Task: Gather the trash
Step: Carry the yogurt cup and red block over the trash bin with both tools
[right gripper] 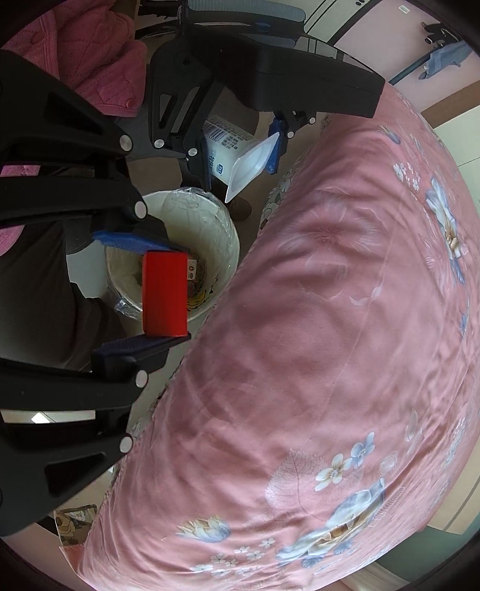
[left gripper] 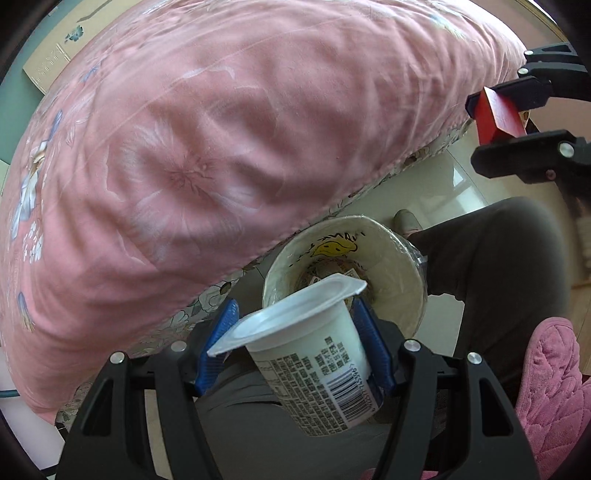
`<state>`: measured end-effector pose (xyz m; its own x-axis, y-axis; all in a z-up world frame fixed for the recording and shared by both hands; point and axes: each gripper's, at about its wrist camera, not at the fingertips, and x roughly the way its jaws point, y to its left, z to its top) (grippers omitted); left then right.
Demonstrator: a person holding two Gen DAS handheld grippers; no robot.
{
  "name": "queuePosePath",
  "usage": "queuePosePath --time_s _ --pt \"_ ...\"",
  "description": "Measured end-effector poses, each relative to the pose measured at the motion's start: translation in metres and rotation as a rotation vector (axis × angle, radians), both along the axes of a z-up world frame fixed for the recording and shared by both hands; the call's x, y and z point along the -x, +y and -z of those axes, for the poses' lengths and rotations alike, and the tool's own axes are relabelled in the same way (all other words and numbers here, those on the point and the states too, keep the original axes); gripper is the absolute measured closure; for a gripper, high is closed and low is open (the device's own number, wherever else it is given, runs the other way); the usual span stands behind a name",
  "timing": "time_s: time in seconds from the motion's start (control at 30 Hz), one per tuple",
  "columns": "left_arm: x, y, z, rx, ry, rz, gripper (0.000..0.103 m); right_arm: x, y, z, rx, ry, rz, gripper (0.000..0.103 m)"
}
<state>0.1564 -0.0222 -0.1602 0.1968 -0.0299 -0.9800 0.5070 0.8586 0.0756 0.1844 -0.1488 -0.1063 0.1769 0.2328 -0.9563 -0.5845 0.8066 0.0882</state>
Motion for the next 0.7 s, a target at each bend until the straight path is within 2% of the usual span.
queuePosePath --time_s 0.5,0.7 --pt "-0.004 0.006 0.083 0.020 0.150 -0.060 0.036 0.001 0.015 0.101 -0.005 0.184 -0.004 0.063" --pt "-0.009 0.010 0.119 0.003 0.192 -0.086 0.036 0.004 0.020 0.140 0.032 0.231 -0.021 0.063"
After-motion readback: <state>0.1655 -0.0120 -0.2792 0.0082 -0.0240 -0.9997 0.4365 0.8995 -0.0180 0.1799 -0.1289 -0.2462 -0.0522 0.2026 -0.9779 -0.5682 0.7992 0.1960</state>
